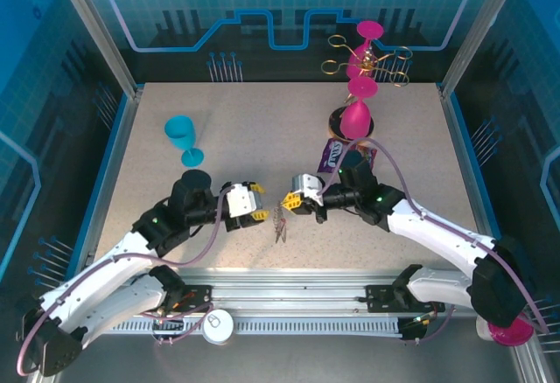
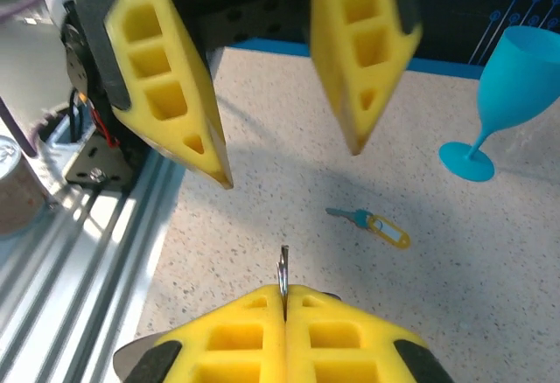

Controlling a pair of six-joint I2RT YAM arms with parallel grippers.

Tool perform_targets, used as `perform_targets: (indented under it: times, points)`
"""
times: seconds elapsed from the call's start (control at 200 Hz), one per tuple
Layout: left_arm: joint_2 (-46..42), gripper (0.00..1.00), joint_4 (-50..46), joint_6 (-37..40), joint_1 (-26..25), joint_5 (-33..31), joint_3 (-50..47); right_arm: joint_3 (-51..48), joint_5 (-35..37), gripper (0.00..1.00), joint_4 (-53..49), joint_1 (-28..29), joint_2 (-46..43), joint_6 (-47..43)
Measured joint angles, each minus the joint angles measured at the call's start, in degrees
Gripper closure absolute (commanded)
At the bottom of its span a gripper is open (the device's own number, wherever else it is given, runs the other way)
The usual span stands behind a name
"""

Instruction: Put the keys on the keyring

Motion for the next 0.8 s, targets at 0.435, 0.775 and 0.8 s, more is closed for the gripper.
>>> perform_targets:
  times: [0.435, 0.775, 0.8]
  points:
    - [1.36, 0.68, 22.38, -20.02, 0.0, 7.19, -9.05, -1.81, -11.34, 1.0, 13.73, -2.49, -1.31, 11.39]
    - [4.98, 0.71, 31.43, -24.11, 0.0, 11.02, -9.77, -1.84, -12.33, 1.0, 15.17, -2.4, -0.31, 12.37]
    - [5.16, 0.71, 31.85, -24.39, 0.0, 11.08, -9.84, -1.84, -12.33, 1.0, 15.17, -2.32, -0.24, 12.35]
